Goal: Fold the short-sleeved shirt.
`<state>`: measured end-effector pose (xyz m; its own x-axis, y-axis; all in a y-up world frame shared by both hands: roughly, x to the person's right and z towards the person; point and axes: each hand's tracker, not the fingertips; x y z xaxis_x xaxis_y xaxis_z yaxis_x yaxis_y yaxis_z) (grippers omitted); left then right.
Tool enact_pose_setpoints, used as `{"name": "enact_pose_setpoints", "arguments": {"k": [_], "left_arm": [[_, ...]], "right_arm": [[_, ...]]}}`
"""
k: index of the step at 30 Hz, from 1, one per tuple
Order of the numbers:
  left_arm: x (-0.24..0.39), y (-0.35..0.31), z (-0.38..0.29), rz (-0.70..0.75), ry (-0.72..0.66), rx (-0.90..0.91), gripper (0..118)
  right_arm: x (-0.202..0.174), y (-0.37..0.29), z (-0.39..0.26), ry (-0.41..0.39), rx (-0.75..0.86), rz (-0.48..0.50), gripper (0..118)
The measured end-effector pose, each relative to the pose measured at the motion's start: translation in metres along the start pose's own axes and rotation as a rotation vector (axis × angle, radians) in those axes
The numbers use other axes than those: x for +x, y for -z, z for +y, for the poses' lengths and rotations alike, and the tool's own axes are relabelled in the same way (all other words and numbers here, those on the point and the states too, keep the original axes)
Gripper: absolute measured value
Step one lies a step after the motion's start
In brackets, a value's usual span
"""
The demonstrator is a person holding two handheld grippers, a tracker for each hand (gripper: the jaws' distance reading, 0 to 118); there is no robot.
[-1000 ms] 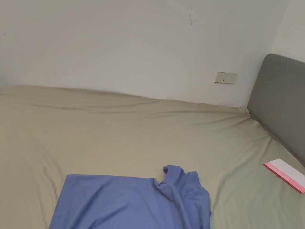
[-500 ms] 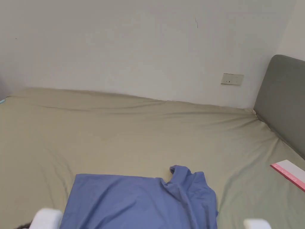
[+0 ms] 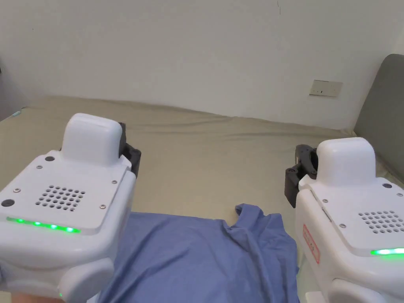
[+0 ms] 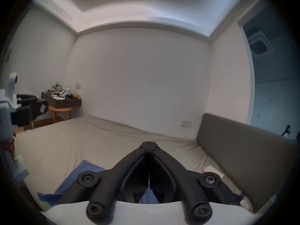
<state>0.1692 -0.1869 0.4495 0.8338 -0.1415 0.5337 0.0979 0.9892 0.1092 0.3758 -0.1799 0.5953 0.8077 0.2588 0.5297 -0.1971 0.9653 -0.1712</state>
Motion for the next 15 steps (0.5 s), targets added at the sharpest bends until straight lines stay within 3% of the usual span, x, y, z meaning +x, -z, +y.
{"name": "enact_pose_setpoints", "arguments": {"k": [2, 5, 10, 15], "left_arm": [[0.007, 0.007, -0.001, 0.016, -0.019, -0.003, 0], [0.01, 0.022, -0.009, -0.024, -0.061, -0.038, 0], [0.012, 0.05, -0.04, -0.026, -0.013, -0.096, 0], [-0.006, 0.118, -0.138, -0.067, -0.073, -0.408, 0]], "right_arm": [[-0.006, 0.011, -0.002, -0.016, -0.007, -0.019, 2], [-0.007, 0.025, -0.008, 0.038, -0.029, 0.027, 2], [-0.015, 0.049, -0.036, -0.03, -0.053, 0.015, 2], [-0.01, 0.083, -0.08, -0.002, -0.178, 0.053, 2]]}}
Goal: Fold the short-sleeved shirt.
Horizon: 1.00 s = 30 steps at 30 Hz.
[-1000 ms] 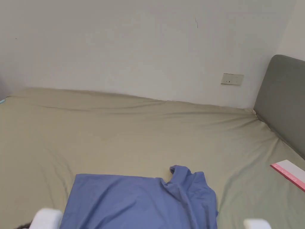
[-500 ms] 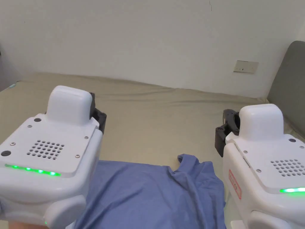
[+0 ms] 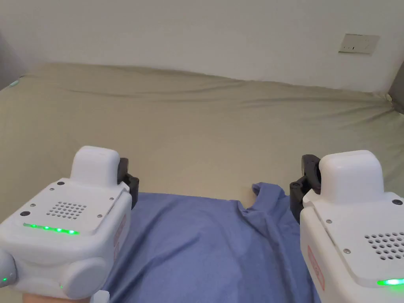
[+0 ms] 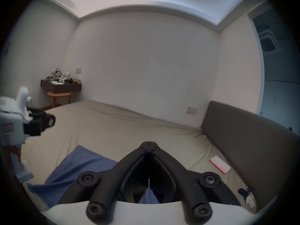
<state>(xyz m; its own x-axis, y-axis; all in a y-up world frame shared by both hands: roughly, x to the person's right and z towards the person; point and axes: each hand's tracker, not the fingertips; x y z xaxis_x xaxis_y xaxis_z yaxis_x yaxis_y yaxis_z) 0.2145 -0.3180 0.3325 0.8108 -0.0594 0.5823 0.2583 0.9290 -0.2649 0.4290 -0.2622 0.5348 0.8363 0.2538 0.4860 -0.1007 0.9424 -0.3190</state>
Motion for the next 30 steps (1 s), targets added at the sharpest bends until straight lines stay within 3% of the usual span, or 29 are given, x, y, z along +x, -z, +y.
{"name": "enact_pose_setpoints", "arguments": {"k": [3, 4, 6, 7, 8, 13, 17, 19, 21, 23, 25, 30], "left_arm": [[-0.022, 0.058, -0.045, 0.026, -0.012, -0.13, 0], [-0.027, 0.078, -0.056, 0.036, 0.014, -0.175, 14], [-0.04, 0.124, -0.069, 0.042, 0.045, -0.279, 88], [-0.047, 0.144, -0.074, 0.037, 0.02, -0.307, 114], [-0.052, 0.163, -0.078, 0.038, -0.003, -0.338, 116], [-0.081, 0.25, -0.083, 0.083, -0.055, -0.425, 111], [-0.081, 0.282, -0.091, 0.064, -0.106, -0.509, 77], [-0.074, 0.286, -0.1, 0.046, -0.072, -0.542, 73], [-0.068, 0.274, -0.092, 0.067, -0.058, -0.479, 40], [-0.057, 0.268, -0.088, -0.007, -0.007, -0.491, 0], [-0.047, 0.256, -0.083, 0.011, 0.118, -0.49, 0], [-0.046, 0.2, -0.053, 0.016, 0.064, -0.33, 0]], "right_arm": [[0.01, 0.022, -0.023, -0.017, -0.076, -0.005, 2], [0.015, 0.029, -0.03, -0.02, -0.101, -0.009, 2], [0.024, 0.041, -0.043, -0.015, -0.142, -0.018, 2], [0.028, 0.047, -0.049, -0.013, -0.161, -0.03, 2], [0.032, 0.052, -0.055, -0.014, -0.181, -0.042, 2], [0.049, 0.067, -0.078, 0.014, -0.272, -0.058, 2], [0.056, 0.072, -0.09, 0.015, -0.315, -0.08, 2], [0.057, 0.074, -0.094, 0.021, -0.334, -0.077, 2], [0.059, 0.076, -0.097, 0.026, -0.348, -0.074, 2], [0.059, 0.081, -0.098, 0.029, -0.355, -0.077, 2], [0.062, 0.087, -0.098, 0.038, -0.36, -0.074, 2], [0.075, 0.116, -0.093, 0.056, -0.392, -0.036, 2]]}}
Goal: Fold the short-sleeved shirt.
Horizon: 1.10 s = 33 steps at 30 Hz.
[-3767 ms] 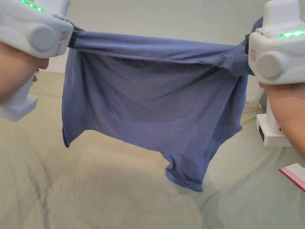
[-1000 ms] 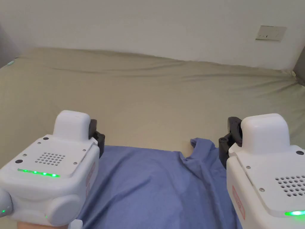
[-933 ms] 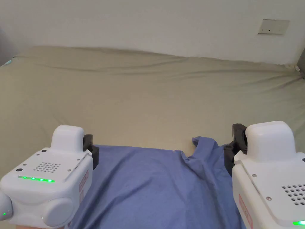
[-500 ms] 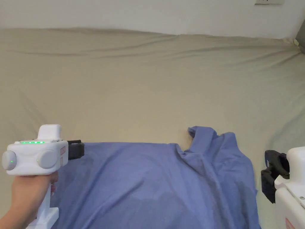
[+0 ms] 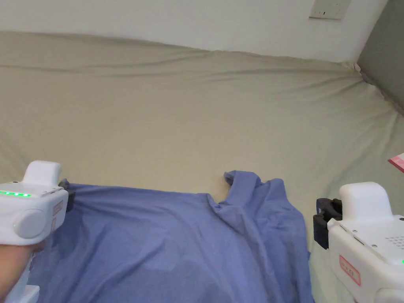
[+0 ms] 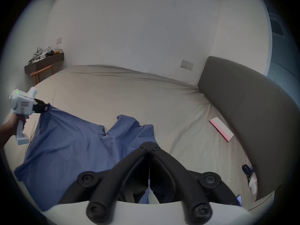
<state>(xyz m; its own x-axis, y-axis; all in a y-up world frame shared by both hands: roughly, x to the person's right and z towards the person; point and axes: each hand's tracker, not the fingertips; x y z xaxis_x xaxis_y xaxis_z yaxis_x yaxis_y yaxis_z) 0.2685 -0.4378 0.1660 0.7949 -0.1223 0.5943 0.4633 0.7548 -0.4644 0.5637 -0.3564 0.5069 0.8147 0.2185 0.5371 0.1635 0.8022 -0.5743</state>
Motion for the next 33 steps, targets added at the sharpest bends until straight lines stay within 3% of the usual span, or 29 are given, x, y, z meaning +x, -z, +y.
{"name": "enact_pose_setpoints", "arguments": {"k": [1, 2, 4, 5, 9, 13, 16, 17, 18, 20, 21, 22, 23, 24, 26, 33], "left_arm": [[0.001, -0.016, 0.002, 0.0, 0.016, 0.042, 0], [-0.005, -0.029, 0.005, 0.001, 0.034, 0.07, 0], [-0.005, -0.06, 0.007, 0.004, 0.045, 0.122, 0], [-0.008, -0.07, 0.008, 0.001, 0.043, 0.141, 0], [-0.006, -0.103, 0.002, 0.01, 0.057, 0.159, 0], [-0.002, -0.108, -0.023, -0.04, 0.048, 0.097, 0], [0.0, -0.106, -0.041, -0.009, 0.09, 0.076, 0], [-0.004, -0.103, -0.047, -0.01, 0.088, 0.072, 0], [-0.005, -0.102, -0.05, -0.01, 0.084, 0.066, 0], [-0.008, -0.1, -0.053, -0.011, 0.064, 0.056, 0], [-0.008, -0.099, -0.053, -0.003, 0.061, 0.056, 0], [-0.008, -0.101, -0.053, 0.0, 0.056, 0.056, 0], [-0.008, -0.101, -0.053, 0.003, 0.053, 0.055, 0], [-0.01, -0.105, -0.051, 0.009, 0.051, 0.062, 0], [-0.012, -0.118, -0.047, 0.016, 0.042, 0.089, 0], [-0.031, -0.193, -0.013, 0.067, 0.015, 0.257, 0]], "right_arm": [[0.004, 0.012, 0.003, 0.008, -0.024, 0.02, 4], [0.009, 0.028, 0.006, 0.015, -0.07, 0.037, 24], [0.019, 0.059, 0.008, 0.039, -0.135, 0.032, 85], [0.023, 0.075, 0.007, 0.047, -0.159, 0.062, 101], [0.032, 0.147, -0.003, -0.025, -0.296, 0.074, 101], [0.03, 0.22, -0.029, -0.075, -0.411, 0.014, 101], [0.027, 0.235, -0.039, -0.029, -0.442, 0.042, 99], [0.028, 0.228, -0.035, -0.017, -0.407, 0.037, 84], [0.028, 0.225, -0.034, -0.029, -0.406, 0.048, 62], [0.02, 0.213, -0.032, -0.084, -0.382, 0.18, 3], [0.011, 0.208, -0.032, -0.162, -0.362, 0.158, 3], [-0.001, 0.203, -0.033, -0.273, -0.368, 0.071, 3], [-0.005, 0.2, -0.033, -0.323, -0.368, 0.046, 3], [-0.002, 0.191, -0.031, -0.271, -0.355, 0.076, 3], [0.006, 0.168, -0.017, -0.181, -0.294, 0.04, 3], [0.039, 0.029, 0.051, -0.074, -0.006, -0.003, 4]]}}
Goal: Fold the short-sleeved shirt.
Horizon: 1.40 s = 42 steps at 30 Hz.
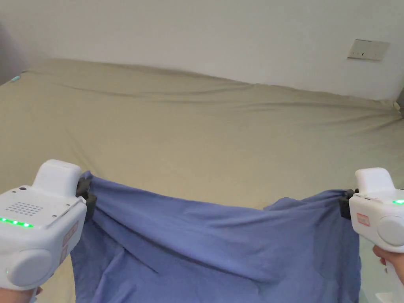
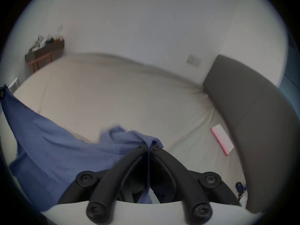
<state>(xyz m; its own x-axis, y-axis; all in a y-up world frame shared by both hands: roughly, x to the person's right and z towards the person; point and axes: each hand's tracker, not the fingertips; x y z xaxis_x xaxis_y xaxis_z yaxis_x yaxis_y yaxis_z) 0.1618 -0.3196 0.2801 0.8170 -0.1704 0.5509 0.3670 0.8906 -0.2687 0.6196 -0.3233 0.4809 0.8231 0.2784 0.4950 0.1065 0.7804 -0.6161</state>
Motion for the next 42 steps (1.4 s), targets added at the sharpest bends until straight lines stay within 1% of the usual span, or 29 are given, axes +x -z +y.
{"name": "enact_pose_setpoints", "arguments": {"k": [2, 7, 9, 12, 14, 16, 18, 24, 28, 32, 35, 37, 39, 42], "left_arm": [[-0.007, -0.024, 0.017, 0.03, -0.005, 0.061, 0], [-0.029, -0.085, 0.054, 0.097, -0.043, 0.215, 0], [-0.035, -0.115, 0.07, 0.13, -0.052, 0.274, 0], [-0.048, -0.153, 0.088, 0.152, -0.081, 0.355, 0], [-0.053, -0.176, 0.101, 0.164, -0.1, 0.391, 0], [-0.056, -0.198, 0.112, 0.157, -0.122, 0.442, 0], [-0.057, -0.218, 0.124, 0.171, -0.111, 0.493, 0], [-0.069, -0.251, 0.16, 0.188, -0.12, 0.583, 0], [-0.076, -0.258, 0.188, 0.184, -0.119, 0.611, 0], [-0.083, -0.251, 0.217, 0.192, -0.104, 0.62, 0], [-0.088, -0.238, 0.237, 0.216, -0.085, 0.607, 0], [-0.092, -0.228, 0.249, 0.217, -0.086, 0.601, 0], [-0.095, -0.216, 0.26, 0.204, -0.094, 0.577, 0], [-0.095, -0.196, 0.273, 0.212, -0.072, 0.55, 0]], "right_arm": [[0.015, -0.043, 0.013, 0.031, 0.096, -0.011, 3], [0.033, -0.156, 0.03, 0.06, 0.319, -0.089, 3], [0.038, -0.197, 0.034, 0.06, 0.392, -0.125, 3], [0.043, -0.249, 0.038, 0.074, 0.49, -0.163, 3], [0.045, -0.278, 0.039, 0.079, 0.578, -0.163, 3], [0.044, -0.304, 0.043, 0.068, 0.618, -0.194, 3], [0.045, -0.324, 0.05, 0.051, 0.637, -0.224, 3], [0.056, -0.364, 0.08, 0.071, 0.684, -0.262, 3], [0.063, -0.38, 0.105, 0.074, 0.718, -0.289, 3], [0.068, -0.39, 0.133, 0.068, 0.749, -0.3, 3], [0.072, -0.389, 0.156, 0.057, 0.759, -0.308, 3], [0.076, -0.383, 0.171, 0.064, 0.755, -0.296, 3], [0.079, -0.372, 0.185, 0.071, 0.744, -0.283, 3], [0.082, -0.348, 0.202, 0.066, 0.733, -0.298, 3]]}}
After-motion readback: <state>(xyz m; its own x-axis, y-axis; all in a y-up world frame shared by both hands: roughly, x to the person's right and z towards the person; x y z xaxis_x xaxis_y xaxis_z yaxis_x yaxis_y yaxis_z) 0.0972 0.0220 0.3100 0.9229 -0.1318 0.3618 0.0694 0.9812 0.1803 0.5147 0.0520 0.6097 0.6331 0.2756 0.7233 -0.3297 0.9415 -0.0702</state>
